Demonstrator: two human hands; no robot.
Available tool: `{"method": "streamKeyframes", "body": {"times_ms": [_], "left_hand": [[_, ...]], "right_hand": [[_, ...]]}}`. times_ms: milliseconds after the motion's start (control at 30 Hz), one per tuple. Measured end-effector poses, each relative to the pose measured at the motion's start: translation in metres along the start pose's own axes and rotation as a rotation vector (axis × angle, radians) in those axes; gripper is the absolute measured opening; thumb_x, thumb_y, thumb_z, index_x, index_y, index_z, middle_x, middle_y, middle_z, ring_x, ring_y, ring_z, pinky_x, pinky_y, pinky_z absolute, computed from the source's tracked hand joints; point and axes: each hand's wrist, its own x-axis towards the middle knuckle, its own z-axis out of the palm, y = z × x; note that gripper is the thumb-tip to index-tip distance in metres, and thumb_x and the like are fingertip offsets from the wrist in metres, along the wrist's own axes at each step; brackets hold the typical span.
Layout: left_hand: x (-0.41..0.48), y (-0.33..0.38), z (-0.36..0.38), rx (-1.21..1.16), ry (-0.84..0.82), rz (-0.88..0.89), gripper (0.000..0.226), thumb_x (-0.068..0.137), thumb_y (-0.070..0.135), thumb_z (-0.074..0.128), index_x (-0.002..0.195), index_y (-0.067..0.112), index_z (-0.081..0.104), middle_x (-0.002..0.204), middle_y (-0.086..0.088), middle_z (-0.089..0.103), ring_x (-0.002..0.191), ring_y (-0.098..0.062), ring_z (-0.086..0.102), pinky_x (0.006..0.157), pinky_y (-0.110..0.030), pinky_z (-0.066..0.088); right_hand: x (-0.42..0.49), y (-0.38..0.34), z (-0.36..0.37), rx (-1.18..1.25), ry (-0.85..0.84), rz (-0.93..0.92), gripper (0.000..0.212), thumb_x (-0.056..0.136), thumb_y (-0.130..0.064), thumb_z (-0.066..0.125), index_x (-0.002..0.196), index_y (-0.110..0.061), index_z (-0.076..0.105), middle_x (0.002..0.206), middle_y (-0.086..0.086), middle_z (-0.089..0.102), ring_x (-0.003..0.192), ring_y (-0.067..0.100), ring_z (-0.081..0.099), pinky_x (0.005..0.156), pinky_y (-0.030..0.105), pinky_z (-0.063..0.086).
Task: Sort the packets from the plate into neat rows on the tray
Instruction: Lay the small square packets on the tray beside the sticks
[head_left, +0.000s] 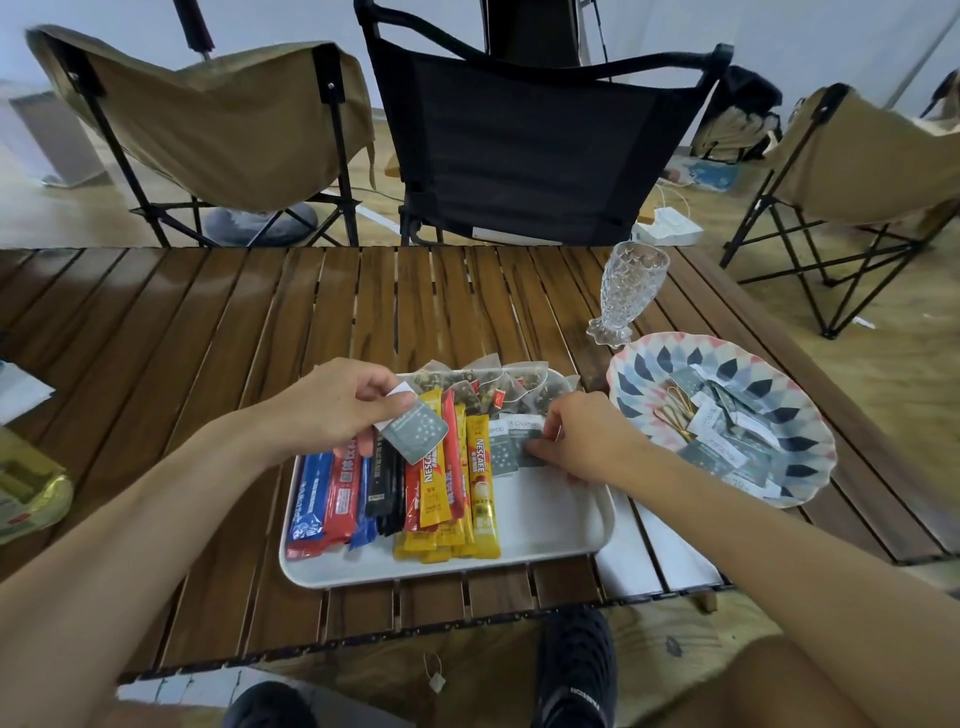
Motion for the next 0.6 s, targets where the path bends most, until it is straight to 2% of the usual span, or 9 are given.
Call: {"method": "streamKeyframes", "body": {"times_ms": [100,200,367,433,533,600], "left_hand": [[-0.001,0.001,0.000,-0.009,-0.032,0.016,0.026,0.104,0.040,0.059,0.120,0.022,0.069,0.093,0.006,0.081,0.071,-0.013,0.075,0.059,-0.024,0.056],[-0.003,0.007,0.000,-0.035,-0.028,0.056,0.024,0.102,0.042,0.061,0.113,0.023,0.072,0.083,0.012,0.079,0.067,-0.011,0.073,0.059,-0.022,0.054],[-0.003,0.017,0.000,-0.095,-0.032,0.086,0.021,0.100,0.042,0.064,0.103,0.024,0.074,0.076,0.008,0.078,0.063,-0.009,0.070,0.065,-0.033,0.055],[-0.004,0.019,0.000,-0.125,-0.038,0.105,0.021,0.100,0.041,0.064,0.104,0.024,0.075,0.078,0.006,0.079,0.063,-0.010,0.068,0.063,-0.030,0.054],[-0.005,0.021,0.000,-0.152,-0.039,0.115,0.028,0.098,0.046,0.061,0.106,0.023,0.075,0.089,0.004,0.080,0.066,-0.012,0.069,0.059,-0.024,0.054],[-0.004,0.020,0.000,-0.171,-0.022,0.096,0.035,0.098,0.049,0.058,0.108,0.019,0.074,0.091,0.002,0.080,0.067,-0.013,0.070,0.059,-0.023,0.054]], "right_hand": [[0.000,-0.006,-0.004,0.088,0.109,-0.049,0.034,0.099,-0.045,0.063,0.086,-0.014,0.073,0.076,0.003,0.074,0.063,0.014,0.070,0.069,0.035,0.062],[-0.004,-0.023,-0.008,0.342,0.179,-0.159,0.034,0.099,-0.048,0.062,0.088,-0.017,0.072,0.078,-0.002,0.073,0.068,0.010,0.068,0.071,0.032,0.060],[-0.014,-0.052,-0.008,0.620,0.036,-0.266,0.023,0.094,-0.041,0.072,0.104,-0.021,0.077,0.088,-0.012,0.074,0.073,-0.002,0.067,0.065,0.014,0.053],[-0.015,-0.056,-0.009,0.647,0.009,-0.273,0.021,0.093,-0.038,0.074,0.105,-0.020,0.077,0.088,-0.009,0.075,0.073,0.001,0.067,0.061,0.014,0.052],[-0.015,-0.055,-0.016,0.689,-0.037,-0.224,0.017,0.092,-0.033,0.076,0.099,-0.018,0.077,0.081,-0.005,0.075,0.061,0.001,0.063,0.050,0.012,0.044],[-0.013,-0.047,-0.025,0.696,-0.038,-0.157,0.013,0.092,-0.030,0.077,0.096,-0.018,0.076,0.083,-0.004,0.076,0.062,0.005,0.067,0.047,0.015,0.046]]}}
